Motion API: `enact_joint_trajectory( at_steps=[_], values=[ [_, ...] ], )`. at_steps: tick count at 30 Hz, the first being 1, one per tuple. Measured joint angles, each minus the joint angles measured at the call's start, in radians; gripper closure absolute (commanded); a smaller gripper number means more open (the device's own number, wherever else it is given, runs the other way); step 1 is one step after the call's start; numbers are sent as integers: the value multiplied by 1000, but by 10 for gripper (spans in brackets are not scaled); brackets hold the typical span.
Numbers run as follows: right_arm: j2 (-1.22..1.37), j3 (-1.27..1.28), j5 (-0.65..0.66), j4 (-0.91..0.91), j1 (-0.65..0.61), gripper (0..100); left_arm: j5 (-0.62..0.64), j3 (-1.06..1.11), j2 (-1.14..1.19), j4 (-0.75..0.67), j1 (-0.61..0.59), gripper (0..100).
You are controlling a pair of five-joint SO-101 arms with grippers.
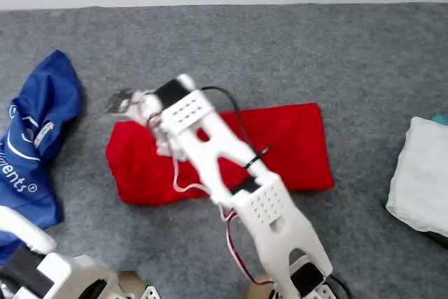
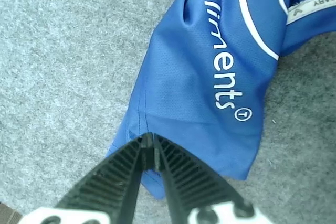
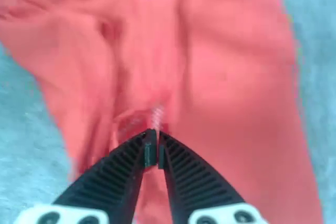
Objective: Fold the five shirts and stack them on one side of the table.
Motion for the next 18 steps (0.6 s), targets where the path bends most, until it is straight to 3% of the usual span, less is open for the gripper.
enact_joint_trajectory(
  at_steps=[7, 18],
  values=[
    [75, 0, 11, -57, 141, 988, 0, 0, 0, 0, 0, 994],
    [-38, -75, -5, 0, 57, 988, -25, 0, 0, 0, 0, 994]
  ],
)
